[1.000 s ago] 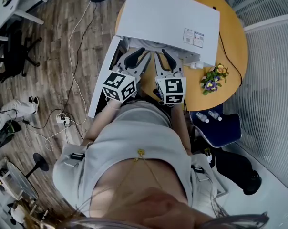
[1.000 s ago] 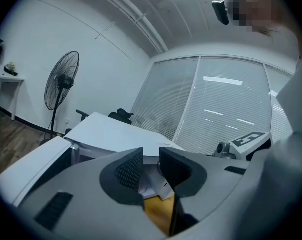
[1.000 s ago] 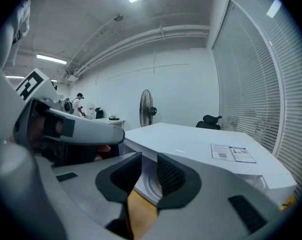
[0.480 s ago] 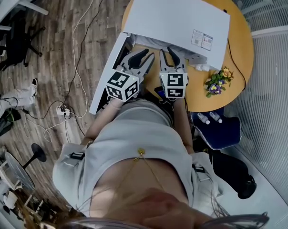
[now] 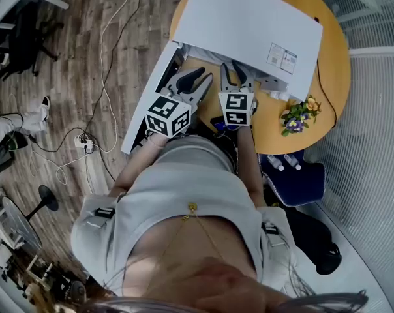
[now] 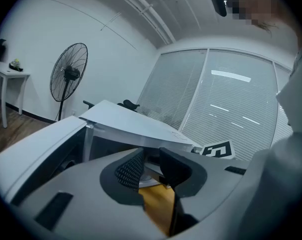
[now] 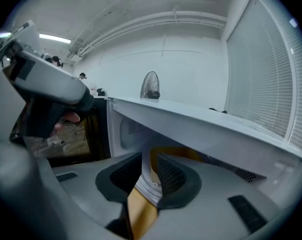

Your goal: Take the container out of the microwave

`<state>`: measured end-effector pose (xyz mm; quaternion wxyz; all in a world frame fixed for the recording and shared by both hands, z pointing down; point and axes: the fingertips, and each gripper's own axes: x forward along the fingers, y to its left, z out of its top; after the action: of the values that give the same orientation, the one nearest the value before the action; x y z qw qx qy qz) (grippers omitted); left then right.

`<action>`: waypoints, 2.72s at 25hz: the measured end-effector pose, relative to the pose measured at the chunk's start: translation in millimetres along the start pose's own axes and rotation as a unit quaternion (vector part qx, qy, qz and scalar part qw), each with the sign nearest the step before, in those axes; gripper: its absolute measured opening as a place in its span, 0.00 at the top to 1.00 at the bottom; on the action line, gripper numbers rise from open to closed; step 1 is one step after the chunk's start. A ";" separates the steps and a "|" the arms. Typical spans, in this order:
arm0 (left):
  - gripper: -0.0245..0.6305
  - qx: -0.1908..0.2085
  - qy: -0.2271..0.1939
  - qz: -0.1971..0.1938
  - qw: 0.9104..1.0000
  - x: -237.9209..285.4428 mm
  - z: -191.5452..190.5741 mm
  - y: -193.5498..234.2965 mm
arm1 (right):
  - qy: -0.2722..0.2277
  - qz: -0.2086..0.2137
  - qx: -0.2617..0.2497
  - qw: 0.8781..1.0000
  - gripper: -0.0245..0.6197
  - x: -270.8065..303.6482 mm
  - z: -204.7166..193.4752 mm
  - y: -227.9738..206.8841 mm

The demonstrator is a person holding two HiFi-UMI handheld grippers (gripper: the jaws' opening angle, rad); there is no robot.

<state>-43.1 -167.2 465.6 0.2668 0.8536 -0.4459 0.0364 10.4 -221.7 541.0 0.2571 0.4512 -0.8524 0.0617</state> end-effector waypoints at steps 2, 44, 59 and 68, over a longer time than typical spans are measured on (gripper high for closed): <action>0.81 -0.003 0.002 0.001 1.000 0.9 -2.2 0.4 | 0.011 -0.001 -0.023 1.000 0.80 6.7 -5.5 -0.4; 0.81 -0.023 0.019 0.012 0.999 6.4 -12.4 25.2 | 0.150 0.035 -0.098 0.983 0.89 92.9 -51.7 -2.8; 0.81 -0.026 0.016 0.021 0.999 3.4 -12.8 28.8 | 0.149 0.030 -0.094 0.984 0.90 90.9 -54.1 -5.9; 0.81 -0.027 0.016 0.019 0.999 3.5 -13.3 28.0 | 0.149 0.030 -0.093 0.984 0.90 90.5 -55.0 -7.6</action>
<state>-60.5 -176.1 489.8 0.2961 0.8368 -0.4585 0.0434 -4.1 -274.4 632.0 0.4200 0.3853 -0.8197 0.0567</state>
